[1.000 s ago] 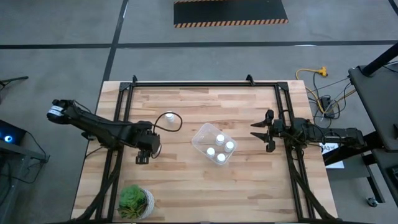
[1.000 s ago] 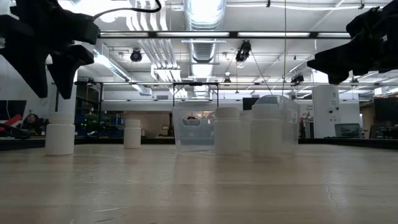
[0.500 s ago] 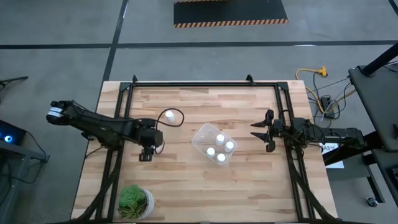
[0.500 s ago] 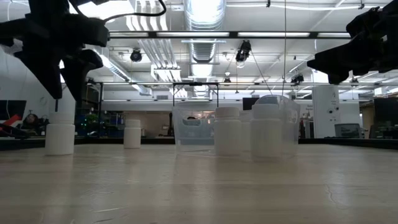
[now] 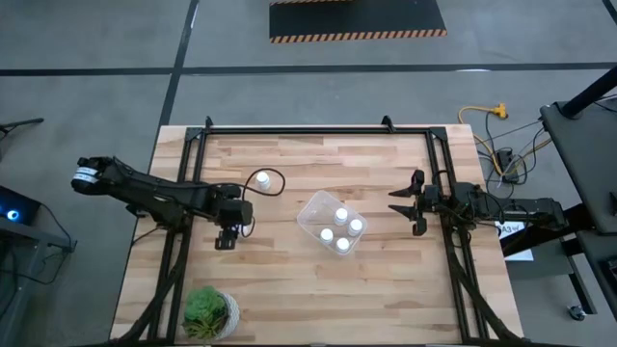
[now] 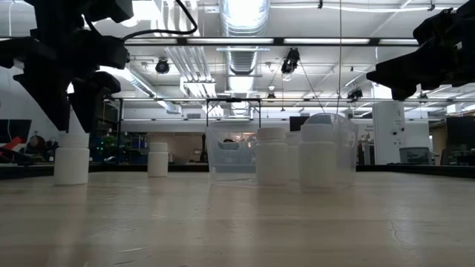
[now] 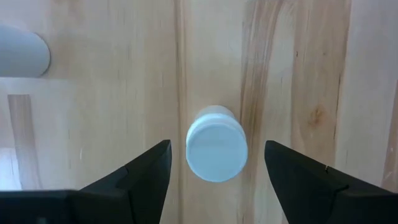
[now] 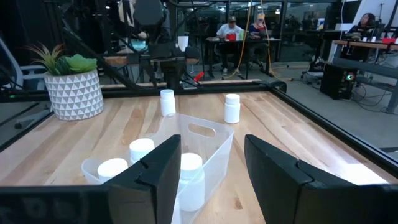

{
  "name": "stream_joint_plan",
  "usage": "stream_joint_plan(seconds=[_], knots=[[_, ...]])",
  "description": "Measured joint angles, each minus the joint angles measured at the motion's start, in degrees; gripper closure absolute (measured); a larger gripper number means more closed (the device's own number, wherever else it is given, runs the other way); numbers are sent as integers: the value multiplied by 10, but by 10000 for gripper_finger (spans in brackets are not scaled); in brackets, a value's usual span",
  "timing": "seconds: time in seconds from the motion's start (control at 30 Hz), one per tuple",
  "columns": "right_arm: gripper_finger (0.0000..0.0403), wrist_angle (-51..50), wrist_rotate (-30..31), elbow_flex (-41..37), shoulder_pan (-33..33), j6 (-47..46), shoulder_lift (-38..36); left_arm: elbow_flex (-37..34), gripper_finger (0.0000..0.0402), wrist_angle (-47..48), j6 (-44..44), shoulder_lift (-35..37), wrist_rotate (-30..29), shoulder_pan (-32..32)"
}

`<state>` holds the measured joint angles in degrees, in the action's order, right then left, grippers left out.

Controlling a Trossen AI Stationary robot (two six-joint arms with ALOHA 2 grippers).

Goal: Pick and place pill bottles into a basket
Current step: Put the white pill bottle into the transparent bin

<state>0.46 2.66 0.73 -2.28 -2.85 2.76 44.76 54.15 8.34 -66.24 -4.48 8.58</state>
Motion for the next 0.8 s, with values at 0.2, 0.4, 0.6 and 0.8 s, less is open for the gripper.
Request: stream_joint_plan(seconds=[0.2, 0.4, 0.6, 0.8], knots=[[236, 0, 0, 0, 0, 0, 0, -1, 162, 0, -1, 0, 7, 0], [236, 0, 0, 0, 0, -1, 0, -3, 162, -7, -3, 0, 7, -4], [236, 0, 0, 0, 0, 0, 0, -28, 162, -27, -1, 0, 13, -15], [236, 0, 0, 0, 0, 0, 0, -40, 162, -43, 3, -1, 25, -15]])
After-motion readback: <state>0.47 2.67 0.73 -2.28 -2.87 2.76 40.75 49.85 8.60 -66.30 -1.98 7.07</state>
